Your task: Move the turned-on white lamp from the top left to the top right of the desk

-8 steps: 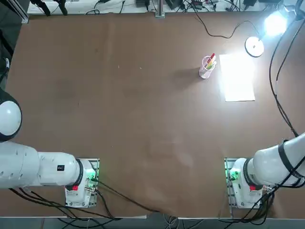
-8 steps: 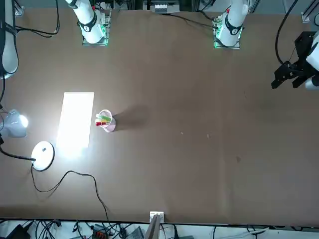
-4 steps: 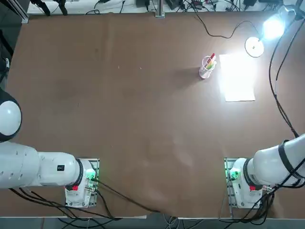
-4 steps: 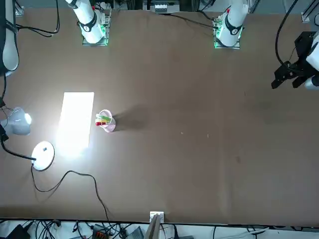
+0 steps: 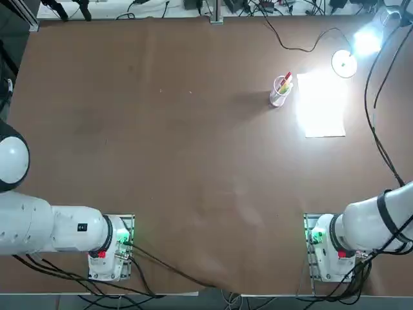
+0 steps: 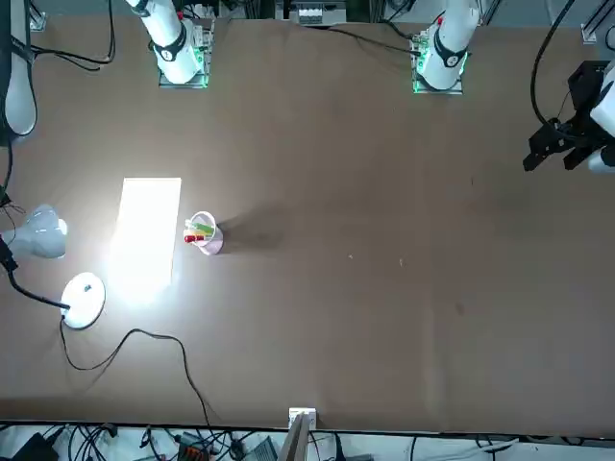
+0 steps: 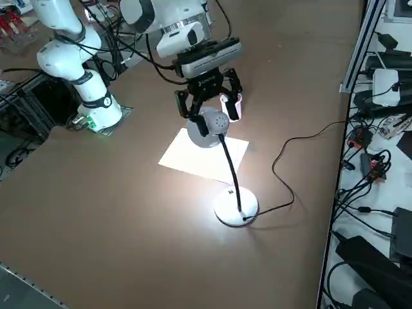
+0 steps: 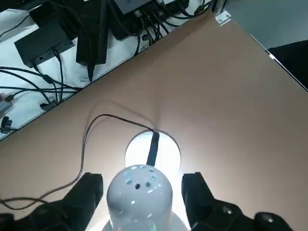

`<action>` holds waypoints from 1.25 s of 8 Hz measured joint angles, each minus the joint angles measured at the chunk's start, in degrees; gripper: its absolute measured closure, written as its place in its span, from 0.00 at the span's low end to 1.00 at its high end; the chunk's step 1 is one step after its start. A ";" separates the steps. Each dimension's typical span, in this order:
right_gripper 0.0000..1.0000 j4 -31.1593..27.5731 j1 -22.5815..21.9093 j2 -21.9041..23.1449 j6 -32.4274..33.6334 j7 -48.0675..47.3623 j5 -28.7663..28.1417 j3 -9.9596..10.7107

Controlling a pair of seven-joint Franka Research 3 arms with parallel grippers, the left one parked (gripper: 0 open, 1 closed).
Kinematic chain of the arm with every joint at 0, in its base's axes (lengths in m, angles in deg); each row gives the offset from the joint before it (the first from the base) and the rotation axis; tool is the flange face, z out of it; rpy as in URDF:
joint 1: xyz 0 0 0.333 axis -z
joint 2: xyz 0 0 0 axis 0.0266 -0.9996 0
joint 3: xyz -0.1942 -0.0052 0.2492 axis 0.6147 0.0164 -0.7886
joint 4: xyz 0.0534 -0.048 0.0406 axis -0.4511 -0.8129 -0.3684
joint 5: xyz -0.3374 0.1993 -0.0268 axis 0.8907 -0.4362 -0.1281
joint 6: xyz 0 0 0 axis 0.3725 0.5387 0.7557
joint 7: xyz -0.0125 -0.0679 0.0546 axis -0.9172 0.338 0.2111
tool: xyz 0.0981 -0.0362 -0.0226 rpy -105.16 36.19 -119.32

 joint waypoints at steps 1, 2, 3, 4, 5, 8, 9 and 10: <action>0.00 1.00 -0.03 0.54 2.22 0.05 0.00 0.00; 0.00 2.88 -0.12 0.89 5.43 0.13 0.00 0.00; 0.00 5.39 -0.42 1.08 9.35 0.22 0.00 -0.01; 0.00 8.06 -0.92 1.34 13.63 0.43 0.00 -0.01; 0.00 11.43 -1.44 1.64 19.14 1.59 0.02 -0.03; 0.00 19.36 -4.86 4.34 41.46 9.11 -0.35 -1.37; 0.00 19.42 -6.99 4.98 48.27 9.46 -0.77 -3.19; 0.00 19.29 -9.11 4.81 53.02 9.55 -2.88 -5.05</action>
